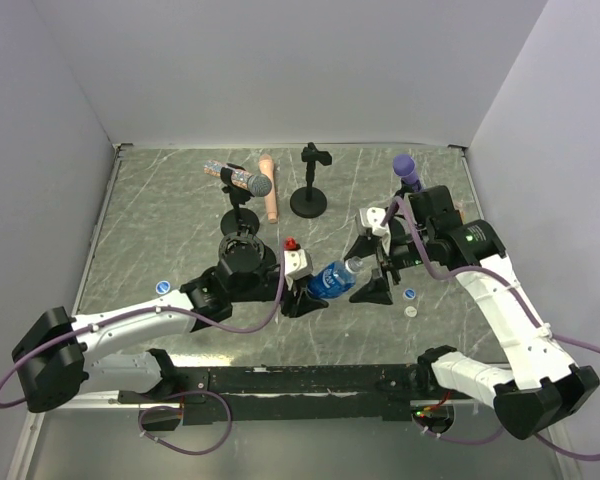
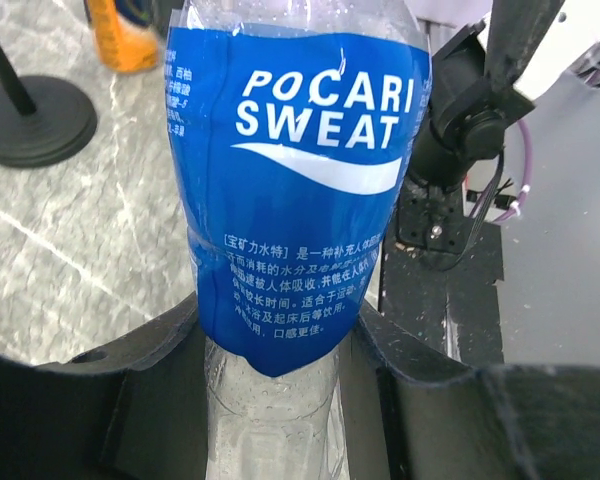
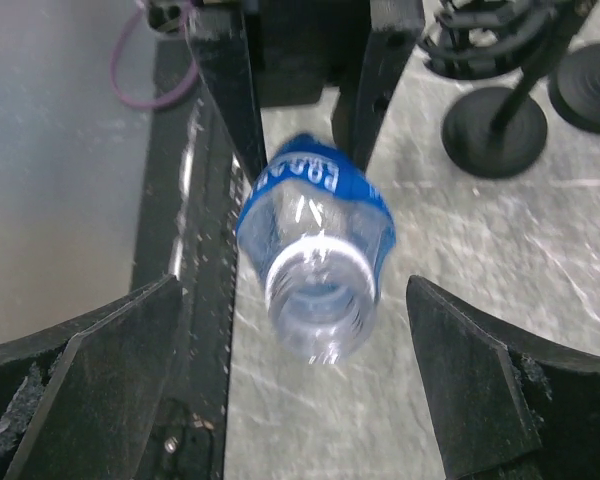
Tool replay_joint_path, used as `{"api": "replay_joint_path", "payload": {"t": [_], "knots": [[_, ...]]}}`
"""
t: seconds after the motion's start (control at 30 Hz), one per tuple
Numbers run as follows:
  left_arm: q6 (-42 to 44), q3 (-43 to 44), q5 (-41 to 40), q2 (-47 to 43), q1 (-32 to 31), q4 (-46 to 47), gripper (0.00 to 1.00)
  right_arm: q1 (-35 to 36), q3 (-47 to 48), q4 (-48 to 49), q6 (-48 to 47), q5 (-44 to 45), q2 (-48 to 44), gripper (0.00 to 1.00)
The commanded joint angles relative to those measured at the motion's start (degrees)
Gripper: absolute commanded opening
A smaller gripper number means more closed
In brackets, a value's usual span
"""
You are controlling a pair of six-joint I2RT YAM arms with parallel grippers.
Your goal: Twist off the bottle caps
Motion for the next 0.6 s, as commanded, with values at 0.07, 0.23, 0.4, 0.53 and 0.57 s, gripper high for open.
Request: {"api": "replay_joint_path", "payload": {"t": [0.07,0.23,0.4,0.53,0.57], "knots": [[-1.79,3.24,1.14,2.07,-0.55,6.67,0.01,4.31,-2.18,8.25,9.99,-7.58,0.8,0.97],[-2.93,4.3,-1.05,3.05,-0.81,7.99,0.03,5.46,-0.96,6.43,10.02,-4.7,2.46,0.56],[-4.08,2.64,-4.39,0.94,-0.81,9.66,0.38,5.29,-1.13,3.34,8.77,-0.21,1.68,0.32],[-3.65,0.61,-8.87,-3.79,-0.81,8.88,0.82,2.4,-1.49,3.7,10.71,3.74,-0.96,0.31],[-2.86,0.52,-10.71,-5.81,-0.81,7.48,0.87,0.82,-0.7,2.39,10.45,4.71,-1.4,0.31]]}}
